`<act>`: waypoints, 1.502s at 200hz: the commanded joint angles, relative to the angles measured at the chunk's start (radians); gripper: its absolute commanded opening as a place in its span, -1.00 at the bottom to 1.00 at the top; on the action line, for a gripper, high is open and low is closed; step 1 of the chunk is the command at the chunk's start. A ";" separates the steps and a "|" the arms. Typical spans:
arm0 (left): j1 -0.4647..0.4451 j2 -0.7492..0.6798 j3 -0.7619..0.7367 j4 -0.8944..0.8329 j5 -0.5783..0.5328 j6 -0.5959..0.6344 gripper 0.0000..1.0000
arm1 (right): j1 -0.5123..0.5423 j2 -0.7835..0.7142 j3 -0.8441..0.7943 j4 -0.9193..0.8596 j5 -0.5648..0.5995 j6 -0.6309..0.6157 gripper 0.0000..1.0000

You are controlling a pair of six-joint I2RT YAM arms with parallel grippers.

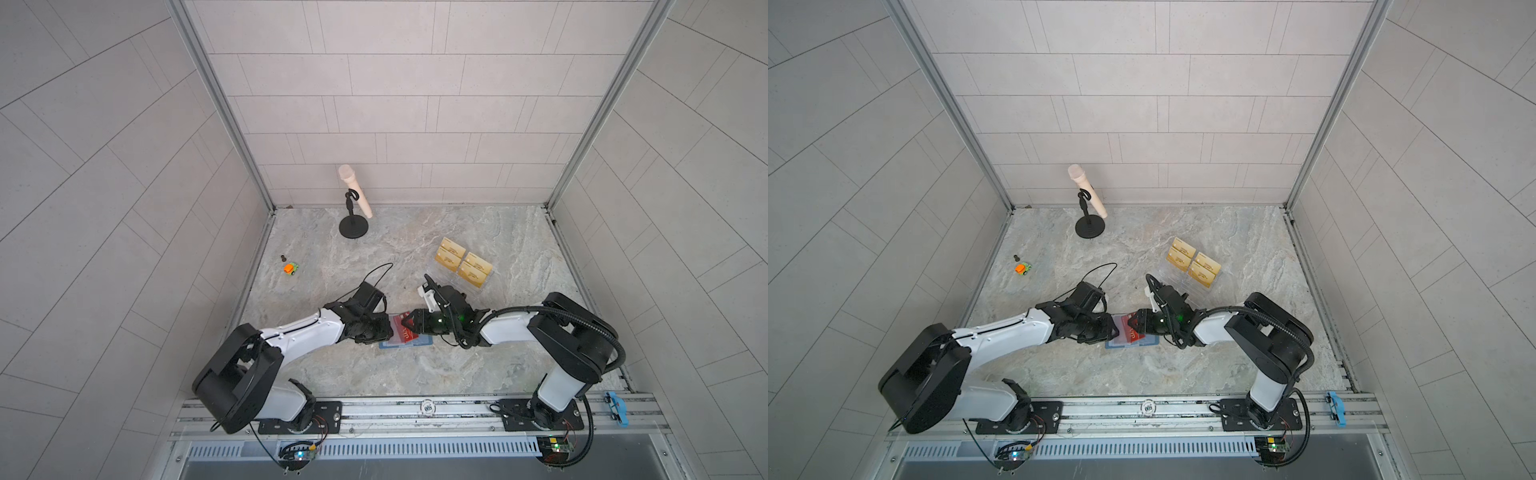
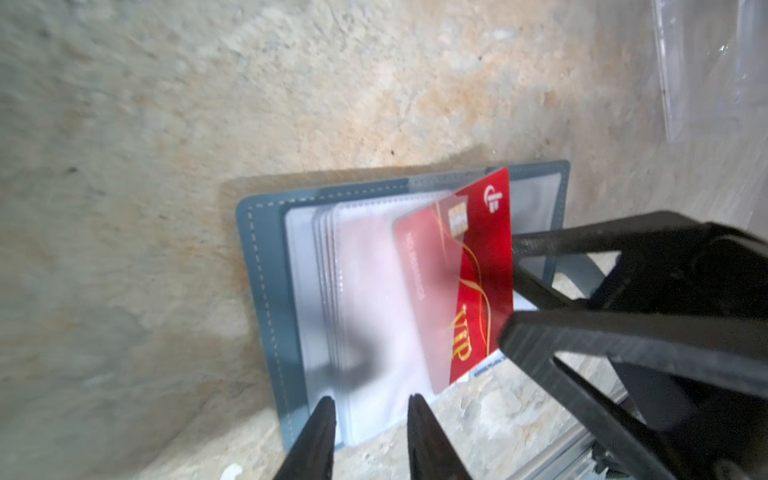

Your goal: Put the credit cards into the card holder

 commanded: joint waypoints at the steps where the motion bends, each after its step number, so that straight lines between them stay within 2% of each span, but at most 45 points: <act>1: 0.016 -0.084 0.035 -0.099 -0.083 -0.003 -0.13 | 0.011 0.005 0.023 -0.224 0.065 -0.026 0.06; 20: 0.049 -0.091 0.032 -0.158 -0.130 0.016 0.02 | 0.028 -0.004 0.065 -0.332 0.099 -0.038 0.13; 41: 0.096 -0.050 -0.004 -0.106 -0.074 0.033 0.01 | 0.047 -0.014 0.121 -0.465 0.141 -0.056 0.19; 96: 0.098 -0.006 -0.067 0.052 0.004 0.034 0.00 | 0.106 -0.019 0.239 -0.689 0.243 -0.041 0.35; 154: 0.098 0.048 -0.140 0.252 0.115 0.012 -0.11 | 0.123 0.011 0.318 -0.718 0.219 -0.014 0.44; 181: 0.099 0.059 -0.159 0.289 0.141 0.003 -0.25 | 0.114 0.023 0.306 -0.613 0.161 0.087 0.46; 234: 0.094 0.043 -0.202 0.333 0.155 -0.026 -0.47 | 0.111 -0.013 0.295 -0.582 0.195 0.205 0.49; 250: 0.092 0.033 -0.213 0.329 0.142 -0.034 -0.49 | 0.113 -0.012 0.334 -0.680 0.221 0.160 0.56; 268: 0.091 0.028 -0.215 0.310 0.128 -0.033 -0.50 | 0.127 -0.021 0.406 -0.853 0.304 0.058 0.63; 300: 0.081 0.025 -0.213 0.312 0.124 -0.043 -0.50 | 0.116 -0.029 0.383 -0.845 0.265 0.034 0.69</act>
